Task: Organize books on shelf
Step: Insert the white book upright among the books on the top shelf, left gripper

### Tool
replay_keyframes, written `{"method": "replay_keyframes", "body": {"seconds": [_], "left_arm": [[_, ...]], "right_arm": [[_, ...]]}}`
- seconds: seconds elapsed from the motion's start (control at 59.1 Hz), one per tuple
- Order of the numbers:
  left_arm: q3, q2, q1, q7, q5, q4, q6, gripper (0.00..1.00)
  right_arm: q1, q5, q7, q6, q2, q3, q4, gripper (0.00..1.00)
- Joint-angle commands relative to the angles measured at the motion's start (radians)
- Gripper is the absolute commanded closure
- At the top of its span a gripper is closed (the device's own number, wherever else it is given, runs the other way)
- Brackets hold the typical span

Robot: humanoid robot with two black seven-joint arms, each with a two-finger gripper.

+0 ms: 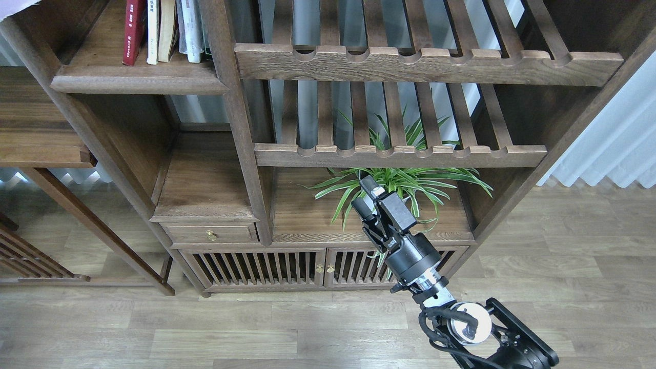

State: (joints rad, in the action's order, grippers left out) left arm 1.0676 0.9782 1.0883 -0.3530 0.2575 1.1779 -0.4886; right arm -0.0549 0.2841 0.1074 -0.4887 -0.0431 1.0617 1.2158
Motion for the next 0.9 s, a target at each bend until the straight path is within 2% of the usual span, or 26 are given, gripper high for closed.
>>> {"method": "replay_keyframes", "body": {"seconds": [0.0, 0.186, 0.49, 0.659, 0.879], "left_arm": [[0.011, -0.108, 0.058, 0.008, 0.091, -0.055, 0.000, 1.00], [0.009, -0.167, 0.114, 0.011, 0.169, -0.115, 0.000, 1.00], [0.017, -0.274, 0.130, 0.023, 0.290, -0.188, 0.000, 1.00], [0.020, -0.319, 0.145, 0.068, 0.364, -0.238, 0.000, 1.00], [0.022, -0.369, 0.186, 0.152, 0.440, -0.337, 0.000, 1.00]], "right_arm": [[0.000, 0.001, 0.000, 0.000, -0.006, 0.000, 0.002, 0.01], [0.000, 0.001, 0.000, 0.000, -0.006, 0.000, 0.004, 0.01], [0.001, 0.001, 0.000, 0.000, -0.003, 0.000, 0.005, 0.01], [0.001, 0.001, 0.000, 0.000, 0.002, 0.001, 0.005, 0.01], [0.000, 0.003, 0.000, 0.000, 0.005, 0.000, 0.005, 0.01]]}}
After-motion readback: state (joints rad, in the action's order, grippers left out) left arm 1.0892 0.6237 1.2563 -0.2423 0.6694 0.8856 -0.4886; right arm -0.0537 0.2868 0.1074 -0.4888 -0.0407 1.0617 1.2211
